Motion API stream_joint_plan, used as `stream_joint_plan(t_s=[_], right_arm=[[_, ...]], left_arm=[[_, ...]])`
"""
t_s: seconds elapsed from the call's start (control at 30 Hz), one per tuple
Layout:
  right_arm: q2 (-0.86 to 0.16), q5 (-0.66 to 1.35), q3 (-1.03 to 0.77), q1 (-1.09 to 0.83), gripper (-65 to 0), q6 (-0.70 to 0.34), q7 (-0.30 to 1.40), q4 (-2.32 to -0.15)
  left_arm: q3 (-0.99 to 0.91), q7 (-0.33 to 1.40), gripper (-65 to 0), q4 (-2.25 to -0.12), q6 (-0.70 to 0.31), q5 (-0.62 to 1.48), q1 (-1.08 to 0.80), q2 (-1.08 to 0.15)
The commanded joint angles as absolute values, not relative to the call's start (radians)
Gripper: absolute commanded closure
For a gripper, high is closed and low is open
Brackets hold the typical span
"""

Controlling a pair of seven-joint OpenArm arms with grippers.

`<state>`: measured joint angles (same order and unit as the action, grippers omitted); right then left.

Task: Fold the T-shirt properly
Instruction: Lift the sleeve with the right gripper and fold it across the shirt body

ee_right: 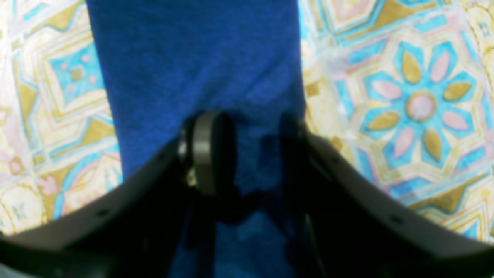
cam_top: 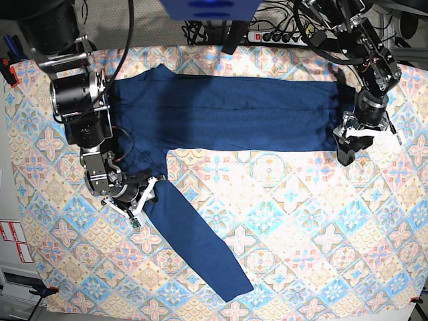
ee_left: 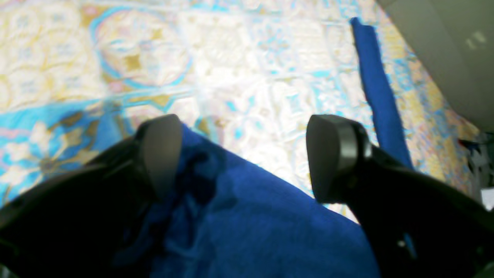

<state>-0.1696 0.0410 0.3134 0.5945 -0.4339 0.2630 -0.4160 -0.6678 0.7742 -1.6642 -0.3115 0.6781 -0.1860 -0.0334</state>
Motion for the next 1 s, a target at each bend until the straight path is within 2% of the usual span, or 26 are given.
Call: stream_joint_plan(t_s=[0.0,0.07,0.13,0.2,0.37,0.83,0.97], right_arm=[[-0.177,0.039,0.314,0.61,-22.3,-0.441,0.283,-0.421],[-0.177,0.039,0.314,0.607,-19.2,-0.443,0.285,-0.421],[-0.177,0.039,0.314,0.602,-11.3,-0.443,0.285,-0.423],[-0.177,0.041,0.306,0.585,-0.4,-0.443,0.283,-0.432],[-0.179,0.041,0.306,0.536,-0.7,-0.443,0.291,-0.572],[-0.185,0.044,0.305,0.231,-0.7,-0.444,0.604,-1.303],[-0.185,0.044,0.305,0.159,-0.7,-0.444,0.653,-1.451]], left_arm=[[-0.668,0.754,-48.9,-1.682,-0.323,0.696,-0.177,-0.041],[-0.668,0.754,-48.9,-1.682,-0.323,0.696,-0.179,-0.041],[-0.668,0.754,-48.9,-1.682,-0.323,0.696,-0.179,-0.041],[-0.668,0.754,-48.9,-1.682,-0.323,0.694,-0.18,-0.041],[-0.668,0.754,-48.9,-1.682,-0.323,0.69,-0.18,-0.041],[-0.671,0.754,-48.9,-1.681,-0.323,0.688,-0.182,-0.042],[-0.67,0.754,-48.9,-1.681,-0.325,0.687,-0.182,-0.042]])
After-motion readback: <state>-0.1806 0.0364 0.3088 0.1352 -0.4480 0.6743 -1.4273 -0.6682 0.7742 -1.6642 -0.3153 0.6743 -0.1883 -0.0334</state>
